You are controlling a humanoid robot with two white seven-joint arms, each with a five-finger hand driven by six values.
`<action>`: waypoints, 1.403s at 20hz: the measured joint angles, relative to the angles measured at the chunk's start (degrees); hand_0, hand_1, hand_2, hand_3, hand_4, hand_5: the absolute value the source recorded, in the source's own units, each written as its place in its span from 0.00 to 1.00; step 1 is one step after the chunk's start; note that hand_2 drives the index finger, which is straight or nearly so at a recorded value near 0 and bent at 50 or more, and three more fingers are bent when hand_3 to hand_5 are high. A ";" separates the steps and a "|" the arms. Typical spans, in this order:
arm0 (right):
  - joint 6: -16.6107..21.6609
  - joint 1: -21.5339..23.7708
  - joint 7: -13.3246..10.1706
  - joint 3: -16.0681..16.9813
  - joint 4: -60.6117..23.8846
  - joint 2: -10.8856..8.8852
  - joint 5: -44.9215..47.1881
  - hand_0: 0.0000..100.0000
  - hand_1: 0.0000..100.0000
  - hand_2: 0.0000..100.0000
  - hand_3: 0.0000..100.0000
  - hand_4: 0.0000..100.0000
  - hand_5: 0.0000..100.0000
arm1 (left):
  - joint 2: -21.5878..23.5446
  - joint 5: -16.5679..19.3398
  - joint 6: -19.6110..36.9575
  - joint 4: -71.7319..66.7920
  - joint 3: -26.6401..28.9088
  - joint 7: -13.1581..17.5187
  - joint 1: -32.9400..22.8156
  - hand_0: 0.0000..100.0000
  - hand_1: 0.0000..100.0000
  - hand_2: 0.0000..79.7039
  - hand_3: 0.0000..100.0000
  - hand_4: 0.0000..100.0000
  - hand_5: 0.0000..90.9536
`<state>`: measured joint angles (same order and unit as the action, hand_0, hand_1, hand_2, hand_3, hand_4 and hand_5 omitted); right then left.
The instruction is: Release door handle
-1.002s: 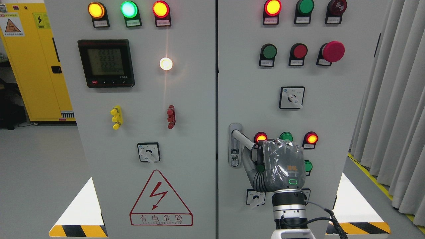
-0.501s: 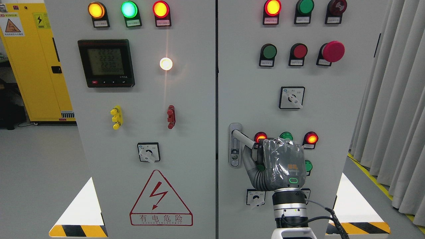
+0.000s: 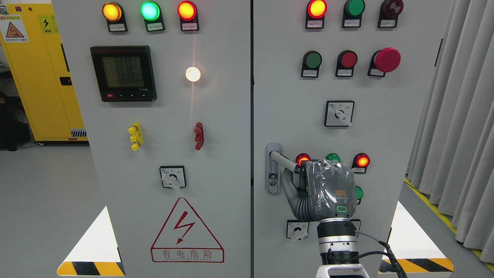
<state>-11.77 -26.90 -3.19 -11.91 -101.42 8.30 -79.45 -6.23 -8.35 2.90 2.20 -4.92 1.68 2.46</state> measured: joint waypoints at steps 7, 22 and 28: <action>0.00 -0.05 0.01 0.06 -0.24 -0.02 0.01 0.65 0.36 0.93 1.00 0.97 0.93 | 0.00 0.00 0.00 0.00 0.00 0.00 0.00 0.12 0.56 0.00 0.00 0.00 0.00; 0.01 -0.49 0.10 0.37 -0.41 -0.03 0.02 0.64 0.36 0.93 1.00 0.97 0.93 | 0.00 0.00 0.00 0.00 0.00 0.00 0.00 0.12 0.56 0.00 0.00 0.00 0.00; 0.17 -0.14 0.32 0.41 -0.55 -0.09 0.05 0.64 0.36 0.93 1.00 0.97 0.93 | 0.00 0.00 0.00 0.00 0.00 0.00 0.00 0.12 0.56 0.00 0.00 0.00 0.00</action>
<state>-11.60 -27.04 -2.86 -11.50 -101.97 8.21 -79.40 -6.24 -8.35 2.90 2.20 -4.93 1.68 2.46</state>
